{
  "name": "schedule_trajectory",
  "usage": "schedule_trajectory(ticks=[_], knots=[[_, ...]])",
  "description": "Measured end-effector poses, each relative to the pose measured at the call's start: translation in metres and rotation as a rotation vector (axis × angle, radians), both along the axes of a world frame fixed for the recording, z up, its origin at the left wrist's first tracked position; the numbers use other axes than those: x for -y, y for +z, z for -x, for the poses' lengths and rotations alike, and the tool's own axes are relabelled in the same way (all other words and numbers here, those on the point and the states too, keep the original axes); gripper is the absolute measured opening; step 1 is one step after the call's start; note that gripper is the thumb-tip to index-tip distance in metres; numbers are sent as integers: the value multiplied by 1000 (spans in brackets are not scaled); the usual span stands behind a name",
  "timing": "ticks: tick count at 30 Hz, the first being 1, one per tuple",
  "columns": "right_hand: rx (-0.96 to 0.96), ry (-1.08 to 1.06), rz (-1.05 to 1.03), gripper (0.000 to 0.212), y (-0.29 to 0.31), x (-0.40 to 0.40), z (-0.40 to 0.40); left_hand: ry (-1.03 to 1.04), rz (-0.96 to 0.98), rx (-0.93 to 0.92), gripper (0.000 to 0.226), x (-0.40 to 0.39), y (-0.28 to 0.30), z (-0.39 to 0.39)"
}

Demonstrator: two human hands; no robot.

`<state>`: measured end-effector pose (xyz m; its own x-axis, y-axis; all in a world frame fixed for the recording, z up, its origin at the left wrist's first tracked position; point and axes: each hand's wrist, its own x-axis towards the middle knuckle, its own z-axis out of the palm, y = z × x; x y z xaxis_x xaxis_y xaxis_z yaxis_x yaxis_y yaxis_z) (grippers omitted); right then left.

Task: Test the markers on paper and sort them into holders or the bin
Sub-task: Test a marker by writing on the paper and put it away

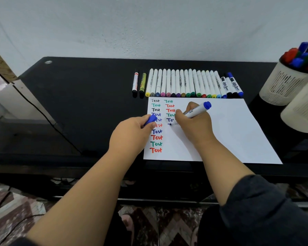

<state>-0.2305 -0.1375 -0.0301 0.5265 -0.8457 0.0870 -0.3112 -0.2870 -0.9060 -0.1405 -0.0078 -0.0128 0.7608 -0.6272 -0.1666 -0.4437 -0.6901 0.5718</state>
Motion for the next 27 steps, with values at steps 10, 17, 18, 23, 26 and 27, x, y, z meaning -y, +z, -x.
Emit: schedule_trajectory(ticks=[10, 17, 18, 23, 26, 27], knots=[[11, -43, -13, 39, 3, -3, 2, 5, 46, 1, 48, -1, -2, 0], [8, -54, -7, 39, 3, -3, 3, 2, 64, -5, 47, -3, -1, 2], [17, -68, -6, 39, 2, -3, 3, 0, 66, -11, 47, -3, -1, 2], [25, -77, 4, 39, 2, -2, 3, -8, 49, -20, 47, -3, 0, 2], [15, -77, 8, 38, 2, -2, 3, -11, 40, -15, 48, -2, 0, 3], [17, -78, 6, 37, 2, -2, 3, -11, 41, -16, 48, -2, 0, 3]])
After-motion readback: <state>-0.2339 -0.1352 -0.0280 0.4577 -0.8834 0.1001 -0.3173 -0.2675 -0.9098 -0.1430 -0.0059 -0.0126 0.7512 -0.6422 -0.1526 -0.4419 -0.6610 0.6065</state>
